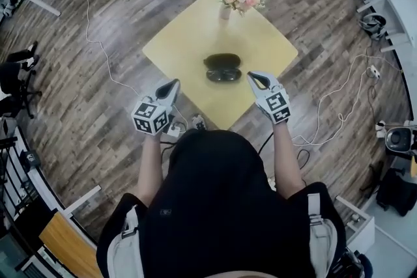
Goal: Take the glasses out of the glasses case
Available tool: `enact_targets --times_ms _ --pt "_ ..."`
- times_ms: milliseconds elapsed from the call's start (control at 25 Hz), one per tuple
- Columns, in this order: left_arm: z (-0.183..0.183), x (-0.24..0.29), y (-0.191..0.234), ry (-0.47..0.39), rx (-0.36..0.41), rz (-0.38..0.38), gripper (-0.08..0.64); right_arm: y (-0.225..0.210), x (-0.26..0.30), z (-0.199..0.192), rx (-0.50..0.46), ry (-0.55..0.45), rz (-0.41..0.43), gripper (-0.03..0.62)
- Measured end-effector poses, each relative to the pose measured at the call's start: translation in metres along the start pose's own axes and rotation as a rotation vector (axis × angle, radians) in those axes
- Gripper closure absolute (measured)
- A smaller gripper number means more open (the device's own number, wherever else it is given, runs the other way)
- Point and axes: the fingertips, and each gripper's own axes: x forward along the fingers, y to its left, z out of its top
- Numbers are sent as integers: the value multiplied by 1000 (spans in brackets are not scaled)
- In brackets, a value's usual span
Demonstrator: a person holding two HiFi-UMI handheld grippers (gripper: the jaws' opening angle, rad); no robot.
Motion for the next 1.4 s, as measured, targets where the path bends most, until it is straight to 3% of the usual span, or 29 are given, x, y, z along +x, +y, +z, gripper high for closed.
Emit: enact_targets --times_ms 320,640,1400 --pt "0 12 28 16 -2 -62 549 9 32 9 4 28 -20 588" --pt "-1 7 37 14 -14 -37 549 15 50 11 -55 59 31 588" --pt "-20 28 -7 22 -127 246 549 -18 82 -32 -164 90 383 588"
